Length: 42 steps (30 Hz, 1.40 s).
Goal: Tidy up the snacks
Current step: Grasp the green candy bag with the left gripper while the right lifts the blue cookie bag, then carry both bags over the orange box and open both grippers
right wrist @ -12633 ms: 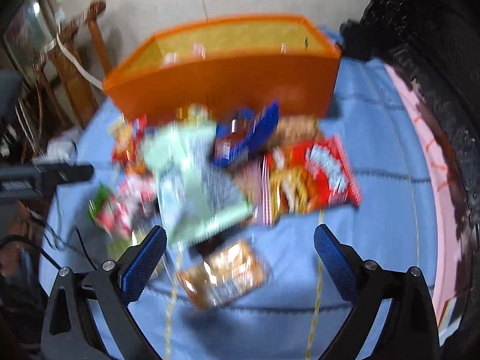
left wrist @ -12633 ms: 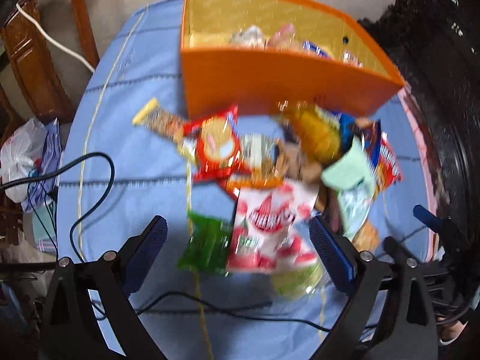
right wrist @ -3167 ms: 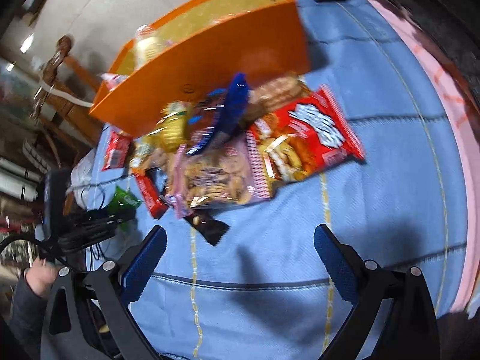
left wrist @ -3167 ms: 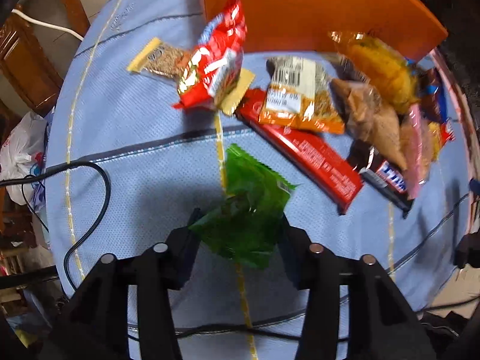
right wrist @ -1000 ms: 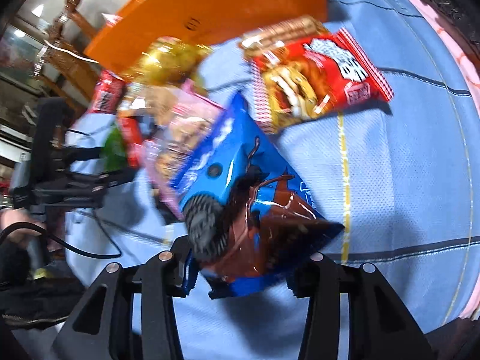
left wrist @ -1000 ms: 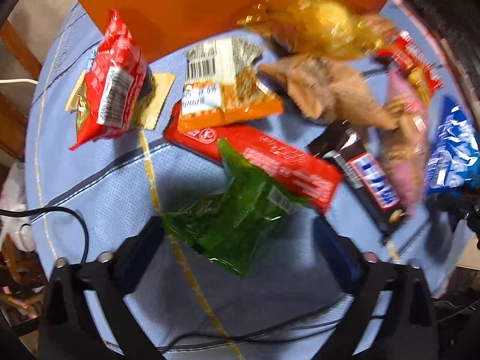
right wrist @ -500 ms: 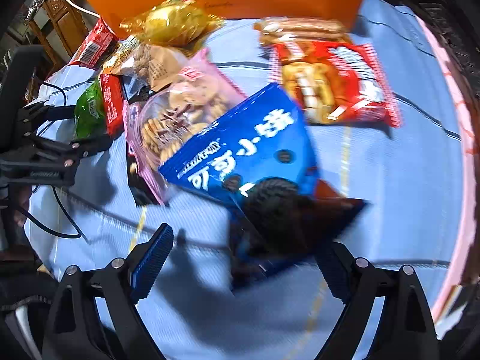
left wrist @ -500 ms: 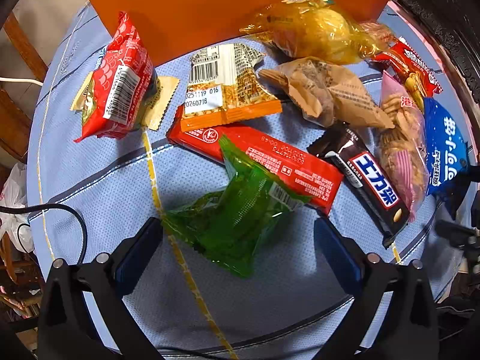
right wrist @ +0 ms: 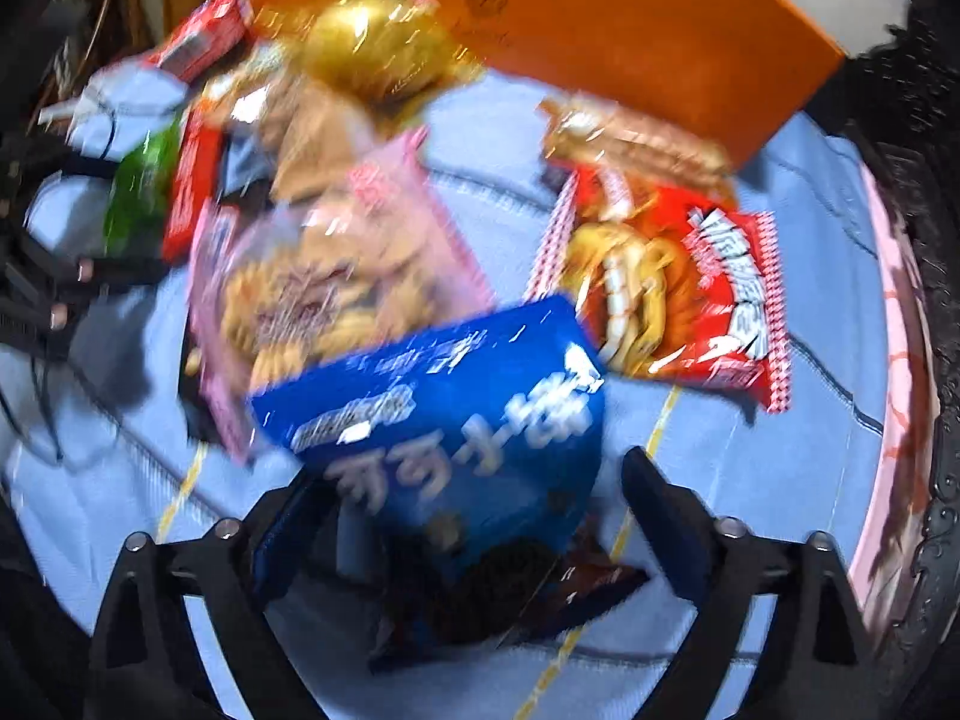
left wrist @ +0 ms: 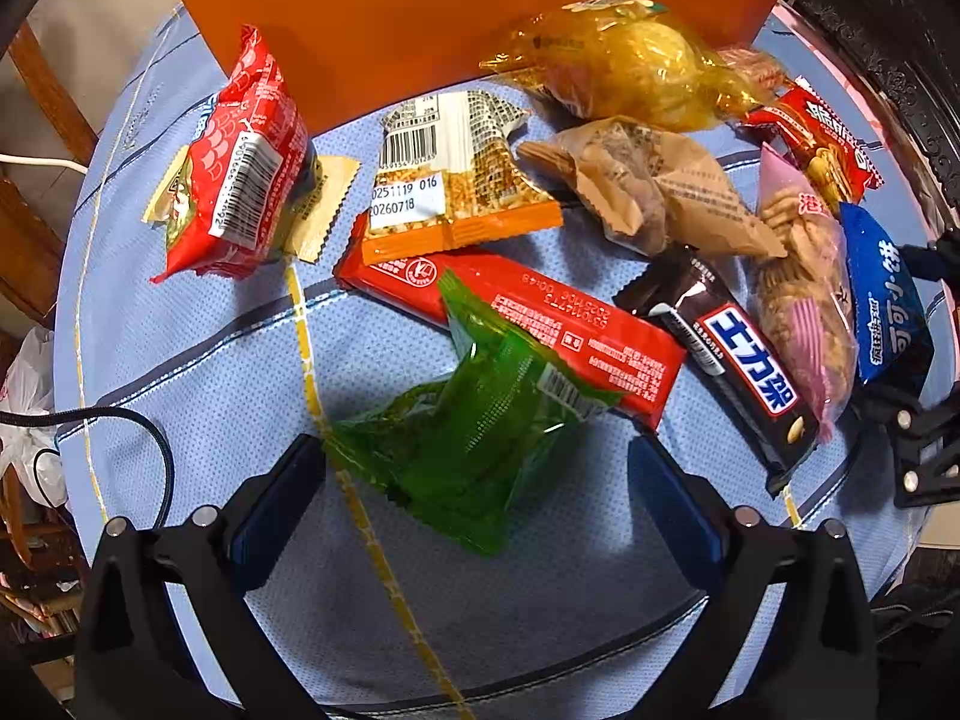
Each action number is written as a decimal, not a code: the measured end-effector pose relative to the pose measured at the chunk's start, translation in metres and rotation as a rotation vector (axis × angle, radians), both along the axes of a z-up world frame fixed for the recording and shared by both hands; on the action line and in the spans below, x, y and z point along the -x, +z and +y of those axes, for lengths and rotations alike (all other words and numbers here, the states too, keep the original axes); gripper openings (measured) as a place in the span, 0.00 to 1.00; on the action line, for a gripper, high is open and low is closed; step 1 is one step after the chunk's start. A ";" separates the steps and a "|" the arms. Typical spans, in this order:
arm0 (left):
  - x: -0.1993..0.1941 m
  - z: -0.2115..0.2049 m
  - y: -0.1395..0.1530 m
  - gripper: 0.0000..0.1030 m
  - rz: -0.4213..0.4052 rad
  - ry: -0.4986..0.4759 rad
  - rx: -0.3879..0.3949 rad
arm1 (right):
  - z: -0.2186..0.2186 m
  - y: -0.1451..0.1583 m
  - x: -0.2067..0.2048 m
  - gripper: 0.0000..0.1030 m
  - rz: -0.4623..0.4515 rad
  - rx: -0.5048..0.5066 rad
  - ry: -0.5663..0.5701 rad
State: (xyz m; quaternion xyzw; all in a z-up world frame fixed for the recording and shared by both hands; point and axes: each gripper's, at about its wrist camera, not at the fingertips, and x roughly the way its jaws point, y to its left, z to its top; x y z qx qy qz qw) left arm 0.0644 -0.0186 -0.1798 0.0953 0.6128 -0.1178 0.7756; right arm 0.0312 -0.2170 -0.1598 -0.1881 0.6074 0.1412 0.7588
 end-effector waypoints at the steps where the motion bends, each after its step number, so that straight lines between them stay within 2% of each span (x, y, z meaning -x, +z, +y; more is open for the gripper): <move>1: 0.000 0.000 0.000 0.96 0.002 0.000 -0.001 | -0.001 -0.001 -0.001 0.95 0.009 -0.002 -0.009; 2: -0.001 0.000 0.000 0.96 0.004 0.000 -0.001 | -0.003 -0.001 -0.004 0.94 0.028 -0.011 -0.024; 4: -0.002 0.000 -0.001 0.96 0.004 0.005 -0.001 | -0.013 -0.005 -0.013 0.85 0.094 -0.067 -0.066; 5: -0.003 -0.001 -0.001 0.96 0.004 0.005 0.000 | -0.015 -0.002 -0.015 0.69 0.088 -0.071 -0.066; 6: -0.003 -0.001 -0.001 0.96 0.004 0.006 0.000 | -0.014 0.002 -0.016 0.62 0.080 -0.072 -0.054; 7: -0.004 -0.001 -0.001 0.96 0.002 0.005 0.000 | -0.013 0.006 -0.016 0.57 0.079 -0.062 -0.045; 9: -0.003 -0.001 -0.001 0.95 -0.007 0.003 0.001 | -0.014 0.012 -0.017 0.54 0.073 -0.063 -0.051; 10: -0.002 -0.001 0.001 0.86 -0.015 0.001 0.003 | -0.017 0.016 -0.016 0.53 0.064 -0.075 -0.057; 11: 0.000 -0.001 0.006 0.63 -0.037 -0.002 0.008 | -0.017 0.021 -0.015 0.52 0.053 -0.079 -0.065; 12: 0.001 -0.001 0.012 0.50 -0.045 -0.004 0.017 | -0.018 0.028 -0.015 0.52 0.043 -0.086 -0.072; 13: 0.000 0.000 0.014 0.31 -0.034 -0.001 0.019 | -0.018 0.038 -0.014 0.51 0.031 -0.104 -0.081; 14: 0.000 0.002 0.017 0.28 -0.026 0.008 0.030 | -0.019 0.047 -0.010 0.51 0.021 -0.120 -0.087; 18: 0.001 0.013 0.023 0.27 -0.036 0.062 0.049 | -0.033 0.073 -0.013 0.51 -0.004 -0.162 -0.099; 20: 0.001 0.017 0.030 0.25 -0.055 0.087 0.064 | -0.035 0.073 -0.016 0.51 -0.004 -0.178 -0.105; 26: 0.009 0.022 0.087 0.25 -0.192 0.124 0.120 | -0.039 0.090 -0.005 0.51 -0.040 -0.242 -0.093; 29: 0.006 0.027 0.110 0.25 -0.225 0.155 0.150 | -0.035 0.102 -0.013 0.51 -0.069 -0.267 -0.071; 33: -0.014 0.018 0.140 0.25 -0.256 0.191 0.206 | -0.021 0.120 -0.029 0.51 -0.129 -0.291 -0.048; 36: -0.035 0.012 0.162 0.25 -0.278 0.207 0.241 | -0.019 0.140 -0.055 0.51 -0.193 -0.319 -0.045; 42: -0.097 -0.007 0.187 0.25 -0.311 0.233 0.244 | -0.020 0.166 -0.123 0.51 -0.280 -0.392 -0.100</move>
